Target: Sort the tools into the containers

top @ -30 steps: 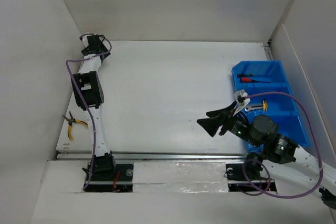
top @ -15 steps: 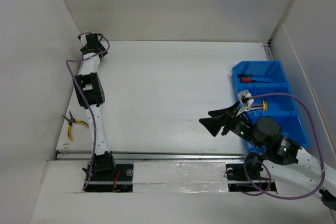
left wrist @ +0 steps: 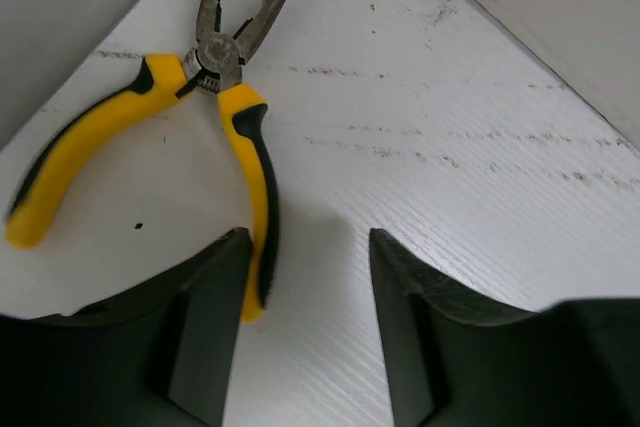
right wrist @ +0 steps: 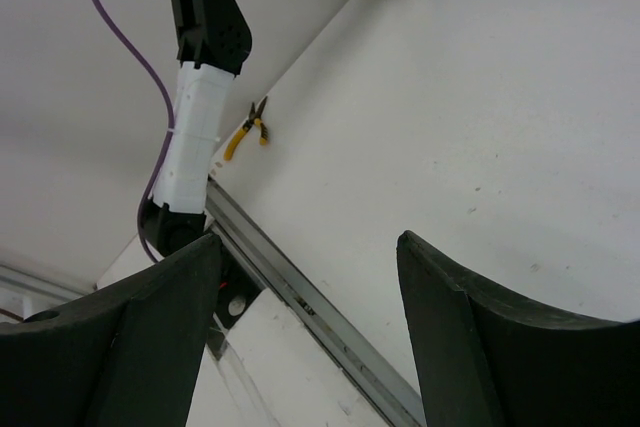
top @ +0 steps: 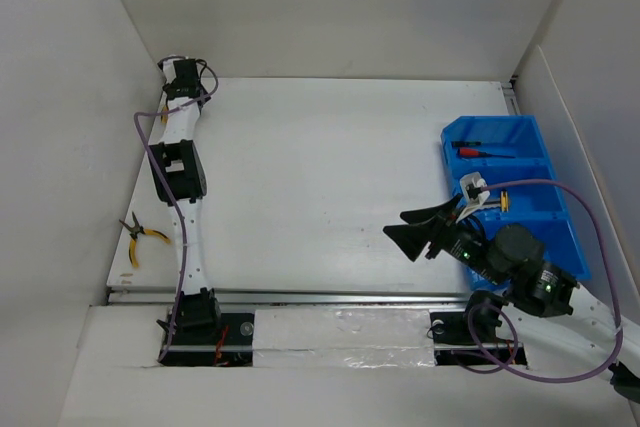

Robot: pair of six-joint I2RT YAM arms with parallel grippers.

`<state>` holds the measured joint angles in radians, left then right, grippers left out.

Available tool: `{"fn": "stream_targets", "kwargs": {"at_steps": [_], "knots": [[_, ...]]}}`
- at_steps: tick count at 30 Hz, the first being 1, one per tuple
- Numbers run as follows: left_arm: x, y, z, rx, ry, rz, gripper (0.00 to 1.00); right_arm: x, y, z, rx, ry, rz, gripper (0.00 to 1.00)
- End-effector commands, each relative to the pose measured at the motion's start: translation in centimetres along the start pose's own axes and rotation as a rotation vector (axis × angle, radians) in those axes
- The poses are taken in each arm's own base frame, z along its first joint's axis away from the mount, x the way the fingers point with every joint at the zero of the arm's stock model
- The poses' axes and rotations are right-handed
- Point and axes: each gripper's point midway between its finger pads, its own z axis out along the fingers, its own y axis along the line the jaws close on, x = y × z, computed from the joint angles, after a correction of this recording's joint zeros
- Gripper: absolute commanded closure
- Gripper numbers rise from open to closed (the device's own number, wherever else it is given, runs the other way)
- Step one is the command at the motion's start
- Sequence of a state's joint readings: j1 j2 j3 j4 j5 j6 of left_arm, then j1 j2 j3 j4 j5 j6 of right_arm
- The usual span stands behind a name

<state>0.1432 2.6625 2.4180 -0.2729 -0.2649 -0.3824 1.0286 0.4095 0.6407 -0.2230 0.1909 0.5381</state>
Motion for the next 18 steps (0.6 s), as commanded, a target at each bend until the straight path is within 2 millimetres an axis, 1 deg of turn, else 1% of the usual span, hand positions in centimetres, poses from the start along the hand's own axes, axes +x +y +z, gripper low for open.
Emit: {"fn": "stream_targets", "kwargs": {"at_steps": [1,3,14,16,18], "knots": [[-1.0,0.1,0.2,0.002,-0.019,0.000,0.56,-1.9,0.7,-0.4,-0.013,-0.053,-0.004,0.25],[-1.2,0.2,0.2,-0.004,-0.020,-0.004,0.60,-1.9,0.6,-0.3,-0.005,-0.055,-0.008,0.25],[-1.5,1.2,0.2,-0.066,-0.038,-0.030,0.61,-1.8,0.2,-0.1,0.016,-0.053,-0.010,0.25],[-1.4,1.2,0.3,-0.068,-0.037,-0.029,0.61,-1.8,0.2,-0.1,0.015,-0.051,-0.012,0.25],[-1.4,1.2,0.3,-0.069,-0.036,-0.029,0.65,-1.9,0.2,-0.1,0.015,-0.055,-0.010,0.25]]}}
